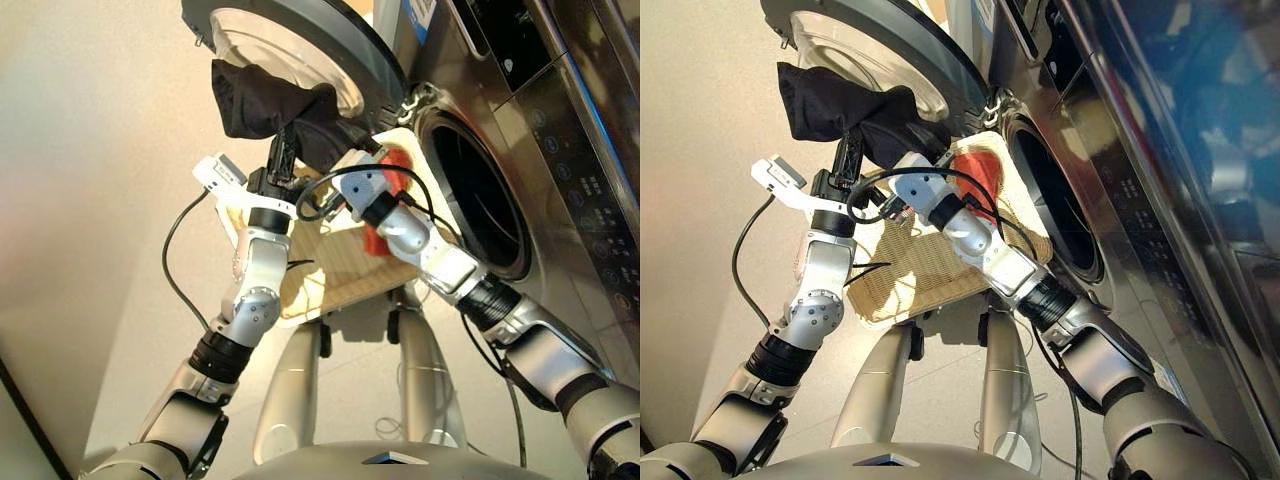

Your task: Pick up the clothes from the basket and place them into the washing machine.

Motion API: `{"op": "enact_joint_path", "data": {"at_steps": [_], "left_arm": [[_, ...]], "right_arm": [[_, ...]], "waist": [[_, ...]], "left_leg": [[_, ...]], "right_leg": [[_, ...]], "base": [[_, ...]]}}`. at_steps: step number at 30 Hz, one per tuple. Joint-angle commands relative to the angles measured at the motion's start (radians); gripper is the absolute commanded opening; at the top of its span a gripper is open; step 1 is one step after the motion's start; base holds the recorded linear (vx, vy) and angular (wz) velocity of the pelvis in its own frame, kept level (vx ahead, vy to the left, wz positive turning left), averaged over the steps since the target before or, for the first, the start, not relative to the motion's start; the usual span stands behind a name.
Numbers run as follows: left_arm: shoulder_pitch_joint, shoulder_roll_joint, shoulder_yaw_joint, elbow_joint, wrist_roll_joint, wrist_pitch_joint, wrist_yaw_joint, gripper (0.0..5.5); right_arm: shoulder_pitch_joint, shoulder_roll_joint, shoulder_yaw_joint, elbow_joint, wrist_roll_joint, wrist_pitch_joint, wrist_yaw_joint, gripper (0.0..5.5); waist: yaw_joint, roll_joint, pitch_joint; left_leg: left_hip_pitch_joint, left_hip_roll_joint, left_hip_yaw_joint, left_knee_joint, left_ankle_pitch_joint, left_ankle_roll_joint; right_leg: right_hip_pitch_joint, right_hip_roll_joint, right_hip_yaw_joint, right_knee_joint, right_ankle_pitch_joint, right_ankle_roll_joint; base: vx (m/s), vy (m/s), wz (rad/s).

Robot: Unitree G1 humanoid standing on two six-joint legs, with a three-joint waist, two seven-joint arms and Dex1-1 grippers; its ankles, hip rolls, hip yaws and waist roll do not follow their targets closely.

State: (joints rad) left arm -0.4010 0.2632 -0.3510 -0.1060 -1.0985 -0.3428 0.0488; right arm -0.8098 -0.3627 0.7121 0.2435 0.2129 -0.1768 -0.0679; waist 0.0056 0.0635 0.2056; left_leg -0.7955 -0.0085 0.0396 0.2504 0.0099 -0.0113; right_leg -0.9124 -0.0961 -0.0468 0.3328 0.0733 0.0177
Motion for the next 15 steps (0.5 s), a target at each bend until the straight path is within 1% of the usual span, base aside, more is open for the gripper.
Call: {"op": "enact_joint_path", "data": {"at_steps": [1,4,5,7,12,13,14,15], "left_arm": [[-0.008,0.056,-0.007,-0.191,0.024,-0.064,-0.043,0.0],[-0.006,0.056,-0.005,-0.201,0.021,-0.062,-0.039,0.0],[-0.009,0.056,-0.012,-0.205,0.019,-0.058,-0.04,0.0],[-0.01,0.053,-0.012,-0.21,0.018,-0.057,-0.038,0.0],[-0.011,0.057,-0.014,-0.213,0.024,-0.047,-0.033,0.0],[-0.01,0.057,-0.013,-0.212,0.025,-0.046,-0.032,0.0],[-0.01,0.058,-0.012,-0.212,0.027,-0.045,-0.031,0.0],[-0.01,0.058,-0.012,-0.212,0.027,-0.045,-0.031,0.0]], "right_arm": [[-0.072,0.06,-0.039,0.003,-0.029,-0.013,-0.054,5.5],[-0.077,0.044,-0.062,-0.001,-0.069,0.003,-0.079,5.5],[-0.077,0.039,-0.067,-0.004,-0.075,0.008,-0.088,5.5],[-0.071,0.029,-0.075,-0.013,-0.078,0.017,-0.087,5.5],[-0.059,0.016,-0.084,-0.039,-0.077,0.027,-0.086,5.5],[-0.05,0.012,-0.085,-0.05,-0.068,0.028,-0.081,3.41],[-0.042,0.01,-0.087,-0.061,-0.064,0.029,-0.077,1.01],[-0.042,0.01,-0.087,-0.061,-0.064,0.029,-0.077,0.0]], "waist": [[0.045,-0.01,-0.057],[0.044,-0.011,-0.057],[0.04,-0.009,-0.056],[0.036,-0.01,-0.055],[0.033,-0.014,-0.055],[0.032,-0.015,-0.055],[0.031,-0.014,-0.055],[0.031,-0.014,-0.055]], "left_leg": [[-0.034,-0.027,-0.016,0.004,-0.052,0.056],[-0.036,-0.029,-0.017,0.006,-0.053,0.057],[-0.034,-0.028,-0.023,0.005,-0.052,0.055],[-0.029,-0.028,-0.023,0.003,-0.053,0.054],[-0.044,-0.031,-0.022,0.015,-0.056,0.058],[-0.046,-0.03,-0.024,0.017,-0.056,0.059],[-0.045,-0.03,-0.024,0.016,-0.056,0.058],[-0.045,-0.03,-0.024,0.016,-0.056,0.058]], "right_leg": [[0.015,0.01,-0.031,-0.062,0.013,0.018],[0.013,0.012,-0.031,-0.06,0.014,0.017],[0.012,0.015,-0.023,-0.055,0.011,0.015],[0.017,0.015,-0.022,-0.059,0.011,0.015],[0.009,0.017,-0.021,-0.056,0.012,0.014],[0.008,0.017,-0.02,-0.055,0.012,0.013],[0.008,0.017,-0.019,-0.055,0.012,0.013],[0.008,0.017,-0.019,-0.056,0.012,0.013]], "base": [[0.0,0.0,0.0],[0.0,0.0,0.0],[0.0,0.0,0.0],[0.0,0.0,0.0],[0.0,0.0,0.0],[0.0,0.0,0.0],[0.0,0.0,0.0],[0.0,0.0,0.0]]}}
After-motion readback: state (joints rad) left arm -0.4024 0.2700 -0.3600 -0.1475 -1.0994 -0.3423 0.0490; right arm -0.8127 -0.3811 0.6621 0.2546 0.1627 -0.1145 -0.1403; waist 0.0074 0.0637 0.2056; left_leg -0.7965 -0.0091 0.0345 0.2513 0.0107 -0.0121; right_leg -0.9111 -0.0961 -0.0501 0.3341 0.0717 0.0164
